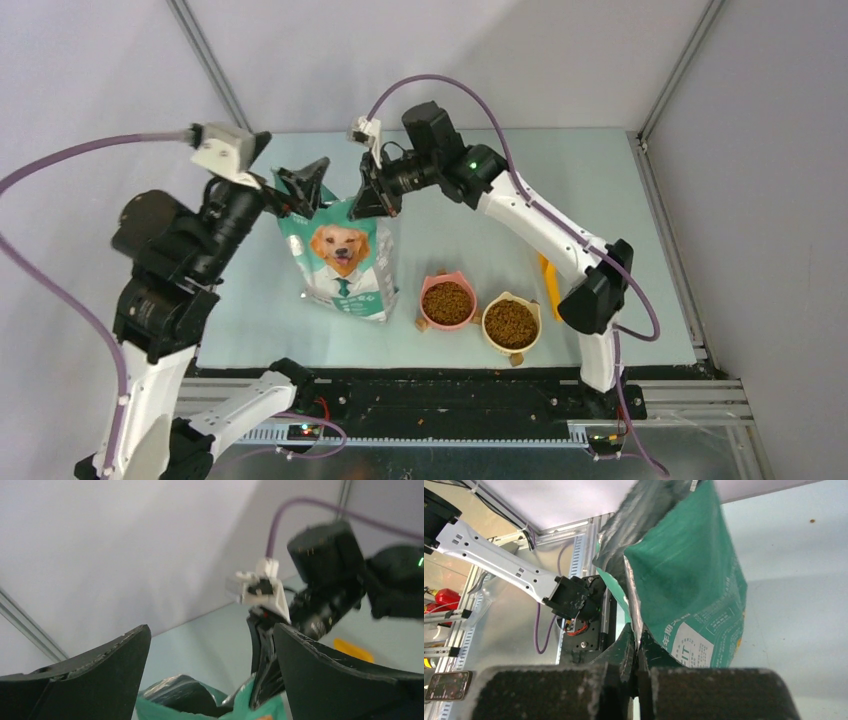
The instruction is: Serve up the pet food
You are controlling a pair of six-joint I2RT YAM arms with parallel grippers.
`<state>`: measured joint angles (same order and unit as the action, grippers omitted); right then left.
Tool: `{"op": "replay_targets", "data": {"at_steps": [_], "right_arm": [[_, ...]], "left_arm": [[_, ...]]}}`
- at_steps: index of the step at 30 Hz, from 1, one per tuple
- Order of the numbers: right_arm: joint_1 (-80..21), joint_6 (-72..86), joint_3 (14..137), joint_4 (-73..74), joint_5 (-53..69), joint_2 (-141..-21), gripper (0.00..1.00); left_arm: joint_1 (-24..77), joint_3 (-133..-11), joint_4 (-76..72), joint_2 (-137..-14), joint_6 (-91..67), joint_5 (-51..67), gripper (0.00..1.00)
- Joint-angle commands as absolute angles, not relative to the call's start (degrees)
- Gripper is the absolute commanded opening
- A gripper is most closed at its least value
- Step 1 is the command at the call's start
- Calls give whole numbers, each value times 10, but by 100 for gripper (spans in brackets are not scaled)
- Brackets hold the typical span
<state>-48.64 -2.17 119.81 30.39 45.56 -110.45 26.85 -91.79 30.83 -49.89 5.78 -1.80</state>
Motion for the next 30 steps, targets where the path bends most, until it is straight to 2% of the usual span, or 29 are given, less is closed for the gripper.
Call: {"op": "replay_targets", "data": {"at_steps": [1,5,12,17,22,30], "right_arm": [[-452,-26,1364,344,532,-1103,0],[-415,-32,1385,339,523,-1109,0],[-362,-3,1340,260,602,-1103,0],[-392,-92,1325,346,591,-1090,0],[-410,-101,1254,326,576,-1040,0],[-396,-92,1151,282,549,-960,0]], "left_arm": [[267,-880,290,-503,180,26,99],[266,-853,275,-493,211,44,99],[267,-825,283,-521,246,146,99],[266,-839,315,-578,274,201,99],[267,-892,396,-632,319,249,99],[266,-812,393,-610,357,254,99]]}}
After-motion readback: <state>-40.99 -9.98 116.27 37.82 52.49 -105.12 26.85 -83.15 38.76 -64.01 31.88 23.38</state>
